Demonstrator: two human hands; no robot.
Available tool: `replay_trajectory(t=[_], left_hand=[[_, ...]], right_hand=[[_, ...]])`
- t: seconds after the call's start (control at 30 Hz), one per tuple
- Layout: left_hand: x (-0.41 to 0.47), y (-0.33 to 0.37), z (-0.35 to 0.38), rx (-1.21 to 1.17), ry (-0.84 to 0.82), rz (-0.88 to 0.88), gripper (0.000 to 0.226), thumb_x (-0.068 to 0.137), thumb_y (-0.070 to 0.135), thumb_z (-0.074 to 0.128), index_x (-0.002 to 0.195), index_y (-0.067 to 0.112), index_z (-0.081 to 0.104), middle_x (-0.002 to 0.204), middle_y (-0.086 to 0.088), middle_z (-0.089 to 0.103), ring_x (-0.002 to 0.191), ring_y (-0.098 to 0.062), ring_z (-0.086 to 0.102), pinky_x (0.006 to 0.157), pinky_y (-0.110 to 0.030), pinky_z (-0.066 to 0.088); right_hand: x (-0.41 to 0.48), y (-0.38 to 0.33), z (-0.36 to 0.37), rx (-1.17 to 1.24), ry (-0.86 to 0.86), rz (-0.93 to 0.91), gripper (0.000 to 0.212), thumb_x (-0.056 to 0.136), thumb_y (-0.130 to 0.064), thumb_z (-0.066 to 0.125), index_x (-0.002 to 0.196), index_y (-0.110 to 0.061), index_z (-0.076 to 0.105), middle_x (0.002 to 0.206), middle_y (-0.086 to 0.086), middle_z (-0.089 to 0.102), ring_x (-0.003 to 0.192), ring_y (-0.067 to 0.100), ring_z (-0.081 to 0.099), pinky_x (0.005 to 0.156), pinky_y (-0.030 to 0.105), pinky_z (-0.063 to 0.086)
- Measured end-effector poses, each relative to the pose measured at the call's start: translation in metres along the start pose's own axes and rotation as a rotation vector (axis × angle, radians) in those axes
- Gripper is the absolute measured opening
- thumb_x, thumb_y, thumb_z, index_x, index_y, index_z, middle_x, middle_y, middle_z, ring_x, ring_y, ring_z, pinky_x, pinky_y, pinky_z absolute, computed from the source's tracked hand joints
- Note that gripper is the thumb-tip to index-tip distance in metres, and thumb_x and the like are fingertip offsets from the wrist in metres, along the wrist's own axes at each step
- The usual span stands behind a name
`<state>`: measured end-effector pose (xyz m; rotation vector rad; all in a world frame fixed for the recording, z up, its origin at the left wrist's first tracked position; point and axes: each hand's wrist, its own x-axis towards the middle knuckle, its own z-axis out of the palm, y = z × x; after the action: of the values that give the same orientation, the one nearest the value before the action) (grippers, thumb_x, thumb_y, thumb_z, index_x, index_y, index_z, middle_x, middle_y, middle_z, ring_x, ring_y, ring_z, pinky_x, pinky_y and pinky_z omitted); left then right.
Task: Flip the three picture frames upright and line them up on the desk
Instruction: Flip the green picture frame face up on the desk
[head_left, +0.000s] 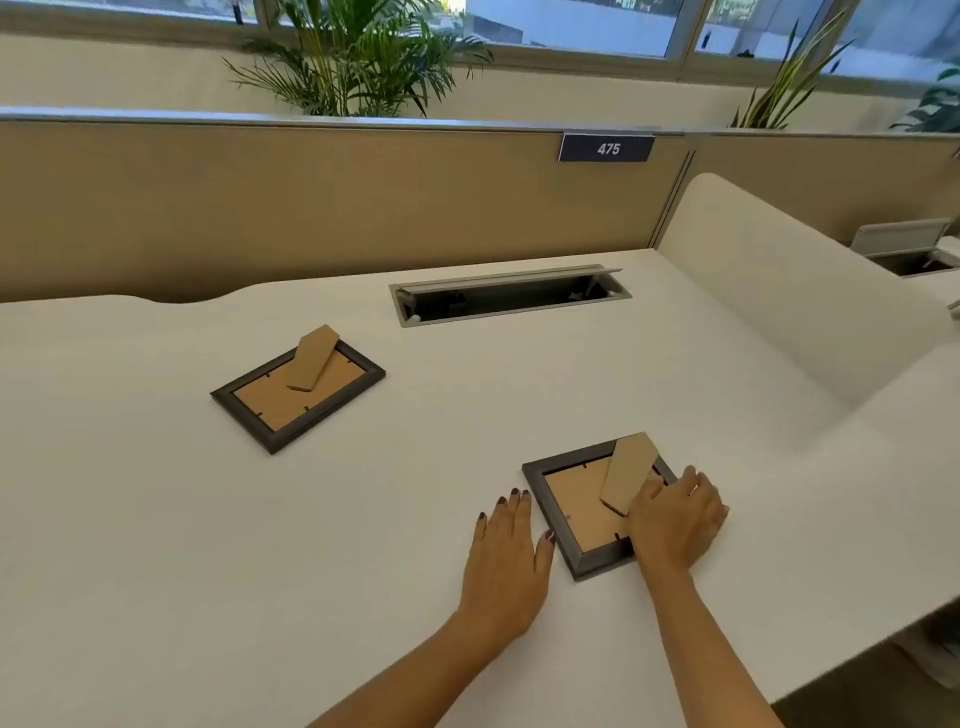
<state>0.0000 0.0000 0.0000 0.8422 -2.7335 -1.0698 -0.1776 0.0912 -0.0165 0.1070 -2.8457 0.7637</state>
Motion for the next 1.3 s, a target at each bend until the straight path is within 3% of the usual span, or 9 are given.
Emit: replay_trajectory(t=[0.3, 0.37, 0.5, 0.7, 0.83, 0.93, 1.03, 1.23, 1.3], left_hand=[[-0.004, 0.025, 0.004, -0.198, -0.028, -0.018, 0.098, 0.066, 0.073, -0.009, 0.151, 0.022, -0.004, 0.16, 0.003, 0.009, 0.147, -0.011, 0.002, 0.114, -0.028, -0.013], [-0.003, 0.032, 0.004, -0.312, -0.036, -0.05, 0.082, 0.082, 0.068, 0.007, 0.15, 0.025, -0.004, 0.16, 0.005, 0.01, 0.146, -0.01, 0.003, 0.116, -0.029, -0.01], [0.001, 0.04, -0.002, -0.629, 0.005, -0.116, 0.062, 0.096, 0.045, 0.037, 0.149, 0.034, 0.006, 0.155, 0.005, 0.025, 0.142, -0.015, 0.023, 0.119, -0.038, 0.015], [0.008, 0.051, -0.023, -1.0, 0.027, -0.223, 0.049, 0.099, 0.032, 0.039, 0.143, 0.038, 0.018, 0.133, 0.016, 0.031, 0.116, -0.008, 0.038, 0.083, -0.013, 0.034], [0.016, 0.045, -0.031, -1.212, 0.059, -0.363, 0.041, 0.092, 0.039, 0.048, 0.129, 0.039, 0.03, 0.128, -0.004, 0.053, 0.113, -0.019, 0.053, 0.095, -0.033, 0.044], [0.02, 0.042, -0.042, -1.368, 0.086, -0.417, 0.026, 0.095, 0.024, 0.046, 0.121, 0.027, 0.042, 0.104, -0.003, 0.064, 0.094, -0.02, 0.062, 0.086, -0.038, 0.05], [0.025, 0.05, -0.053, -1.295, 0.049, -0.414, 0.02, 0.098, 0.014, 0.038, 0.097, 0.019, 0.057, 0.087, -0.003, 0.062, 0.078, -0.018, 0.06, 0.073, -0.031, 0.051], [0.03, 0.051, -0.068, -1.263, -0.03, -0.378, 0.024, 0.099, 0.012, 0.04, 0.11, 0.012, 0.062, 0.094, -0.006, 0.067, 0.083, -0.021, 0.063, 0.077, -0.035, 0.055], [0.031, 0.052, -0.074, -1.307, -0.046, -0.362, 0.022, 0.098, 0.012, 0.044, 0.108, 0.013, 0.063, 0.094, -0.005, 0.068, 0.085, -0.021, 0.065, 0.079, -0.037, 0.056]], right_hand=[[-0.011, -0.003, 0.006, -0.019, 0.021, 0.007, 0.043, 0.092, -0.016, 0.048, 0.128, 0.007, 0.046, 0.124, 0.029, 0.052, 0.115, 0.044, 0.046, 0.107, 0.055, 0.033], [-0.013, -0.006, 0.004, 0.003, 0.005, 0.02, 0.044, 0.093, -0.018, 0.047, 0.129, 0.006, 0.045, 0.126, 0.028, 0.051, 0.118, 0.043, 0.045, 0.109, 0.053, 0.032], [-0.013, -0.011, -0.003, 0.057, -0.017, 0.059, 0.044, 0.095, -0.022, 0.045, 0.132, 0.003, 0.046, 0.13, 0.024, 0.05, 0.122, 0.039, 0.043, 0.109, 0.05, 0.032], [-0.017, -0.016, -0.009, 0.141, -0.033, 0.116, 0.045, 0.096, -0.023, 0.046, 0.134, 0.001, 0.045, 0.132, 0.021, 0.049, 0.124, 0.036, 0.04, 0.108, 0.047, 0.031], [-0.023, -0.018, -0.01, 0.172, -0.035, 0.137, 0.047, 0.095, -0.024, 0.048, 0.134, 0.001, 0.045, 0.133, 0.021, 0.048, 0.125, 0.035, 0.04, 0.107, 0.046, 0.032], [-0.024, -0.02, -0.013, 0.227, -0.06, 0.16, 0.046, 0.094, -0.022, 0.049, 0.134, -0.001, 0.046, 0.134, 0.019, 0.048, 0.126, 0.034, 0.039, 0.107, 0.045, 0.031], [-0.029, -0.024, -0.016, 0.314, -0.103, 0.141, 0.04, 0.094, -0.019, 0.048, 0.131, -0.005, 0.05, 0.133, 0.017, 0.05, 0.125, 0.033, 0.04, 0.105, 0.044, 0.033], [-0.03, -0.031, -0.026, 0.393, -0.098, 0.18, 0.03, 0.093, -0.021, 0.049, 0.117, -0.011, 0.065, 0.13, 0.013, 0.052, 0.122, 0.031, 0.044, 0.105, 0.045, 0.039], [-0.028, -0.033, -0.027, 0.468, -0.151, 0.209, 0.028, 0.093, -0.022, 0.049, 0.107, -0.009, 0.069, 0.122, 0.013, 0.058, 0.112, 0.031, 0.052, 0.096, 0.045, 0.046]])
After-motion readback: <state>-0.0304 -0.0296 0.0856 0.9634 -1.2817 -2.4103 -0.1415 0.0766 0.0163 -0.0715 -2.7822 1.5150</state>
